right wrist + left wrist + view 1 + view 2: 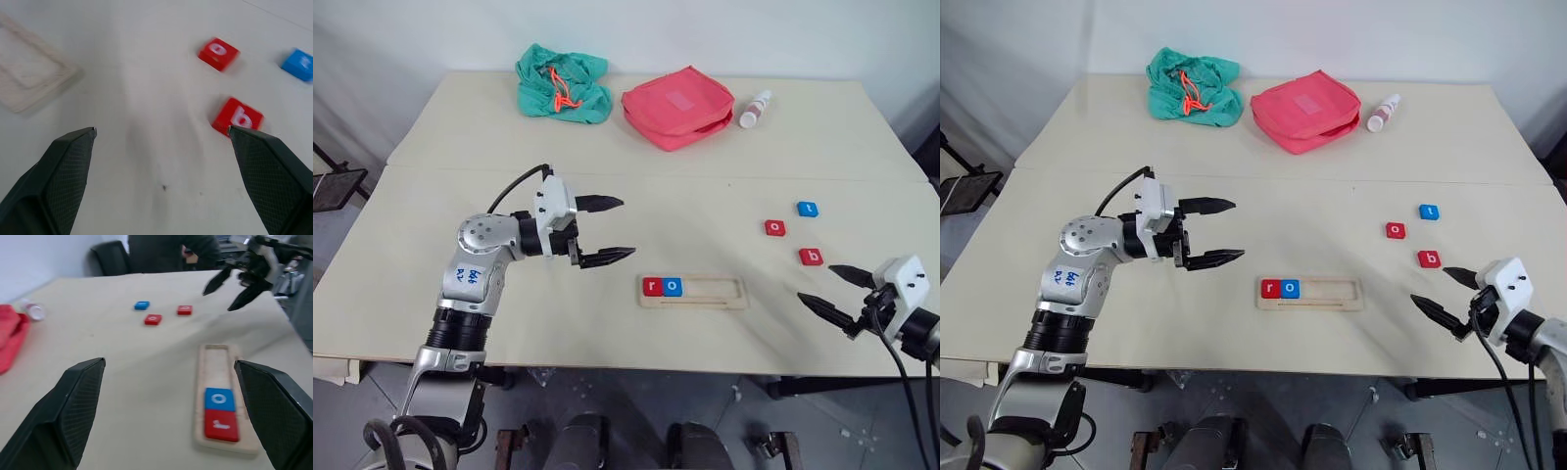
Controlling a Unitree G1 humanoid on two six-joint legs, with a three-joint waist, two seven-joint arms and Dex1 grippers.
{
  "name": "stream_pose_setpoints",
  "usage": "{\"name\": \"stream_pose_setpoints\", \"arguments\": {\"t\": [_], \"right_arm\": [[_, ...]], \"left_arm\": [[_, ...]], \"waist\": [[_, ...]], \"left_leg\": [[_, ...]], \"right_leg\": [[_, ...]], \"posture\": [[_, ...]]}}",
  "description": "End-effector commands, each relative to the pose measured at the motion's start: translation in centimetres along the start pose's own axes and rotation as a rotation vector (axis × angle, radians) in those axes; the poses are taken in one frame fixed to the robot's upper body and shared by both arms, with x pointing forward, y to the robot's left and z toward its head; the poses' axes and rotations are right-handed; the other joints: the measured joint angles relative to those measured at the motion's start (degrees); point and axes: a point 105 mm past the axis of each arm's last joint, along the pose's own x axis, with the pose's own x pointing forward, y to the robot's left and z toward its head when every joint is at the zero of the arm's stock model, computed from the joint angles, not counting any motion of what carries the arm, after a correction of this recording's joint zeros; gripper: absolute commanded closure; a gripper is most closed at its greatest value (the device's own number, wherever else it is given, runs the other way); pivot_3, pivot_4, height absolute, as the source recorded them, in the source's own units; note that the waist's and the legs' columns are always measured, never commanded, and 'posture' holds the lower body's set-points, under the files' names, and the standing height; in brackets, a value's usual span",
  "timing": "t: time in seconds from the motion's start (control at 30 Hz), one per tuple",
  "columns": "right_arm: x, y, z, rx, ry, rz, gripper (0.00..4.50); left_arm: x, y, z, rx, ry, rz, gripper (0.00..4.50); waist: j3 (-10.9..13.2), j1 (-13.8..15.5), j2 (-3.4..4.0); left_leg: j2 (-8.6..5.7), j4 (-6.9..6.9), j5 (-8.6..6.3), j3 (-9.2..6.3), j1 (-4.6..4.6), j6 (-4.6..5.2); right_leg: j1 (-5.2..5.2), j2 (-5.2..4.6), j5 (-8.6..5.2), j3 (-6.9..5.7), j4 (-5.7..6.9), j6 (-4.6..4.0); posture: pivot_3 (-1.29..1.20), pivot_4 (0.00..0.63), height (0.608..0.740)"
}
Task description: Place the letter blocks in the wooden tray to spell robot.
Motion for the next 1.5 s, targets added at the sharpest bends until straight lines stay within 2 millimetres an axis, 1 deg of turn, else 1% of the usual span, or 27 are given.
{"name": "stream_pose_setpoints", "arguments": {"t": [0.03, 0.1, 0.17, 0.2, 0.27, 0.3, 0.37, 0.43, 0.5, 0.6, 0.83, 1.1, 1.23, 1.3, 1.4, 1.5], "right_arm": [[-1.0, -0.3, 1.5, 0.021, -0.112, -0.142, 0.00], [-1.4, 0.0, 1.2, 0.039, -0.125, -0.190, 0.00], [-1.7, 0.5, 0.8, 0.060, -0.133, -0.237, 0.00], [-1.7, 0.7, 0.6, 0.072, -0.135, -0.259, 0.00], [-1.7, 1.0, 0.5, 0.085, -0.136, -0.281, 0.00], [-1.7, 1.1, 0.4, 0.095, -0.136, -0.295, 0.00], [-1.8, 1.2, 0.4, 0.106, -0.134, -0.313, 0.00], [-1.8, 1.2, 0.4, 0.111, -0.131, -0.321, 0.00], [-1.8, 1.4, 0.3, 0.114, -0.124, -0.324, 0.00], [-1.9, 1.5, 0.4, 0.116, -0.127, -0.329, 0.00], [-2.2, 1.8, 0.3, 0.117, -0.112, -0.330, 0.00], [-2.2, 2.0, 0.3, 0.125, -0.097, -0.333, 0.00], [-1.1, 1.4, 0.2, 0.158, -0.072, -0.345, 0.00], [-0.3, 0.8, 0.1, 0.184, -0.044, -0.359, 0.00], [1.0, -0.1, 0.8, 0.182, -0.060, -0.374, 0.00], [2.4, -0.6, 0.6, 0.222, -0.039, -0.370, 0.00]], "left_arm": [[-2.2, 0.9, 1.0, 0.088, -0.013, 0.021, 0.02], [-3.3, 0.1, 0.7, 0.087, -0.022, -0.011, 0.02], [-4.2, -1.5, -0.1, 0.051, -0.035, -0.054, 0.02], [-4.4, -2.3, -0.4, 0.035, -0.041, -0.075, 0.02], [-4.6, -3.2, -1.0, 0.018, -0.040, -0.099, 0.02], [-4.7, -3.7, -1.5, 0.001, -0.037, -0.109, 0.02], [-4.9, -4.2, -2.2, -0.020, -0.037, -0.114, 0.02], [-4.9, -4.3, -2.4, -0.027, -0.041, -0.110, 0.02], [-5.1, -4.9, -2.7, -0.031, -0.044, -0.134, 0.02], [-5.8, -5.9, -3.4, -0.081, -0.039, -0.192, 0.02], [-6.2, -5.9, -4.1, -0.082, -0.012, -0.206, 0.02], [-6.1, -5.8, -4.2, -0.072, -0.015, -0.190, 0.02], [-6.1, -6.1, -4.2, -0.078, -0.014, -0.190, 0.02], [-6.0, -6.3, -4.2, -0.078, -0.014, -0.188, 0.02], [-5.8, -6.6, -4.1, -0.078, -0.023, -0.182, 0.02], [-5.5, -6.9, -4.0, -0.078, -0.030, -0.178, 0.02]], "waist": [[-0.01, -0.10, 0.01], [-0.02, -0.26, 0.03], [-0.07, -0.40, 0.11], [-0.07, -0.43, 0.12], [-0.06, -0.40, 0.14], [-0.05, -0.30, 0.13], [-0.05, -0.06, 0.14], [-0.05, 0.00, 0.14], [-0.06, -0.10, 0.14], [-0.07, -0.31, 0.16], [-0.07, -0.31, 0.16], [-0.07, -0.31, 0.16], [-0.07, -0.35, 0.16], [-0.07, -0.50, 0.16], [-0.06, -0.51, 0.18], [-0.06, -0.40, 0.17]], "left_leg": [[0.01, -0.03, 0.00, 0.00, 0.00, 0.00], [0.00, -0.08, 0.00, 0.01, 0.02, 0.00], [0.00, -0.12, 0.00, 0.07, 0.10, 0.00], [0.01, -0.16, 0.00, 0.08, 0.15, 0.00], [0.02, -0.16, 0.00, 0.07, 0.16, -0.01], [0.01, -0.12, 0.00, 0.08, 0.16, -0.01], [0.00, -0.03, 0.01, 0.07, 0.14, 0.01], [-0.02, 0.00, 0.01, 0.07, 0.15, 0.02], [-0.03, -0.01, 0.01, 0.06, 0.15, 0.02], [-0.02, -0.11, 0.01, 0.10, 0.19, 0.02], [0.00, -0.10, 0.01, 0.17, 0.22, 0.02], [-0.01, -0.09, 0.01, 0.13, 0.21, 0.02], [0.00, -0.10, 0.01, 0.15, 0.22, 0.02], [0.02, -0.10, 0.01, 0.15, 0.22, 0.02], [0.02, -0.10, 0.01, 0.15, 0.22, 0.02], [0.00, -0.11, 0.01, 0.15, 0.20, 0.02]], "right_leg": [[0.00, 0.00, 0.00, 0.00, 0.00, 0.00], [-0.04, 0.00, 0.00, 0.02, 0.03, 0.00], [-0.03, -0.01, 0.00, 0.09, 0.08, 0.00], [-0.03, 0.00, 0.00, 0.13, 0.09, 0.00], [-0.03, 0.00, 0.00, 0.15, 0.12, 0.00], [-0.03, 0.00, 0.00, 0.18, 0.12, 0.00], [-0.01, 0.00, 0.00, 0.22, 0.13, 0.00], [0.02, 0.00, 0.00, 0.29, 0.14, 0.00], [0.01, 0.00, 0.00, 0.30, 0.15, 0.00], [-0.02, 0.01, 0.00, 0.30, 0.15, 0.00], [-0.03, 0.02, 0.00, 0.35, 0.18, 0.00], [-0.03, 0.01, 0.00, 0.35, 0.19, 0.00], [-0.03, 0.01, 0.00, 0.36, 0.20, 0.00], [-0.04, 0.02, 0.00, 0.36, 0.20, 0.00], [-0.06, 0.02, 0.00, 0.36, 0.21, 0.00], [-0.06, 0.01, 0.00, 0.36, 0.21, 0.00]], "posture": [[0.00, 0.150, 0.740], [0.00, 0.150, 0.740], [0.00, 0.150, 0.740], [0.00, 0.150, 0.740], [0.00, 0.150, 0.740], [0.00, 0.150, 0.740], [0.00, 0.150, 0.740], [0.00, 0.150, 0.740], [0.00, 0.150, 0.740], [0.00, 0.150, 0.740], [0.00, 0.150, 0.740], [0.00, 0.150, 0.740], [0.00, 0.150, 0.740], [0.00, 0.150, 0.740], [0.00, 0.150, 0.740], [0.00, 0.150, 0.740]]}}
